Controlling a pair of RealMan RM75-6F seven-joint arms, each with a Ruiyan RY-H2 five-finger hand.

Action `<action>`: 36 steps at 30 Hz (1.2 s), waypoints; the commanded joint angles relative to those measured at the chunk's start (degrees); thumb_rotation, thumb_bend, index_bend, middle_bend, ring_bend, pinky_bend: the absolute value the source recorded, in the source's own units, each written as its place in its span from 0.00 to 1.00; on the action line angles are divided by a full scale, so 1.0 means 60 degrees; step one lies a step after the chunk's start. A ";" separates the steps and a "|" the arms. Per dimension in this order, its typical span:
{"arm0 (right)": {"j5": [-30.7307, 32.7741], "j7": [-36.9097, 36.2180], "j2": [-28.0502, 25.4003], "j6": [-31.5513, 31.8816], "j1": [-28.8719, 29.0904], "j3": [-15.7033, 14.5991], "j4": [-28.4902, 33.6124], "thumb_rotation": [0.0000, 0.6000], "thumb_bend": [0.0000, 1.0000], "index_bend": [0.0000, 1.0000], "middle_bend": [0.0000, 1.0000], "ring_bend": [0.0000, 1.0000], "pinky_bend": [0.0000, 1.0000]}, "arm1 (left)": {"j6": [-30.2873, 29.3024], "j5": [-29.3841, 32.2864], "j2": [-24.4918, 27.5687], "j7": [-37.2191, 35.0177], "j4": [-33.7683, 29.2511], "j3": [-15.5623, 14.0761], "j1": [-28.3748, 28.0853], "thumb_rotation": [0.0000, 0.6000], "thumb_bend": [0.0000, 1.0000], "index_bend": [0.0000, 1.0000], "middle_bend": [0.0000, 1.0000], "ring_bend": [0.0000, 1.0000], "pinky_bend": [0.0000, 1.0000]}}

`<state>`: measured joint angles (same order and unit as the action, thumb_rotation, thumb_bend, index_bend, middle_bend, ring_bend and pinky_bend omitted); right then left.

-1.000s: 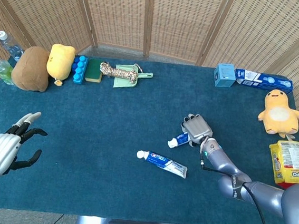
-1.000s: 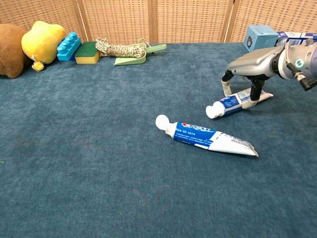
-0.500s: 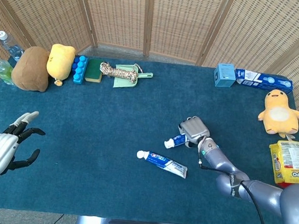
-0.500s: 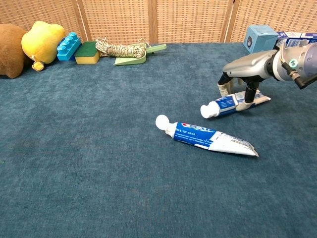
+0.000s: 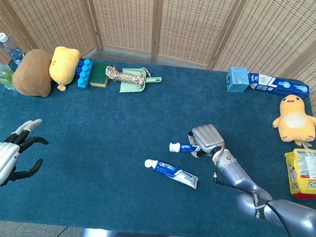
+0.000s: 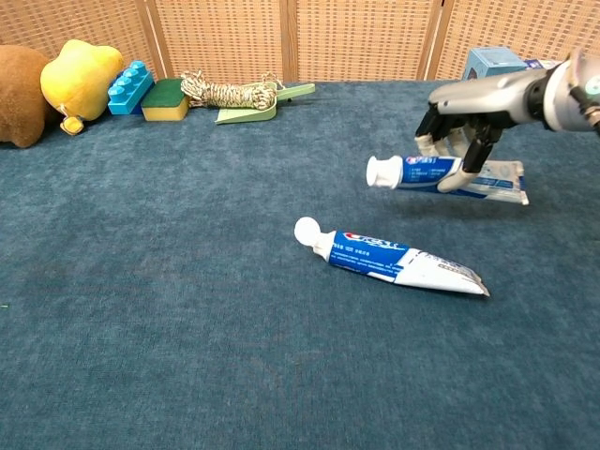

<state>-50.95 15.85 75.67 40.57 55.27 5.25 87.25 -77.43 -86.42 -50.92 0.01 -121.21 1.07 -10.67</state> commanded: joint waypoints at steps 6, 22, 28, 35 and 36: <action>0.0988 0.0446 -0.0769 0.0989 -0.0440 -0.0060 0.1518 1.00 0.47 0.82 0.70 0.64 0.65 | 0.0462 0.0065 -0.0473 0.0459 0.0182 0.0060 -0.0328 1.00 0.38 0.32 0.08 0.02 0.18; 0.3033 0.1715 -0.1347 0.2532 -0.0452 -0.0140 0.4110 1.00 0.47 0.81 0.70 0.65 0.67 | 0.2471 0.1112 -0.1904 0.1475 0.0175 0.0974 -0.2222 1.00 0.38 0.30 0.08 0.04 0.22; 0.3327 0.1834 -0.1085 0.2804 -0.0326 0.0050 0.4538 1.00 0.48 0.82 0.69 0.66 0.67 | 0.3601 0.2422 -0.2686 0.1742 0.0216 0.1528 -0.3364 1.00 0.38 0.30 0.07 0.04 0.23; 0.3578 0.1680 -0.0937 0.2735 -0.0184 0.0318 0.4824 1.00 0.48 0.82 0.70 0.66 0.67 | 0.4066 0.3483 -0.3273 0.1826 0.0407 0.1791 -0.4112 1.00 0.38 0.32 0.07 0.04 0.23; 0.3587 0.1638 -0.0905 0.2735 -0.0167 0.0366 0.4859 1.00 0.48 0.82 0.69 0.66 0.67 | 0.4134 0.3657 -0.3385 0.1823 0.0442 0.1830 -0.4237 1.00 0.38 0.32 0.07 0.04 0.23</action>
<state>-29.52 25.88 70.07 56.99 54.15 7.22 116.22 -53.42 -65.74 -70.21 10.81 -118.98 11.48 -34.99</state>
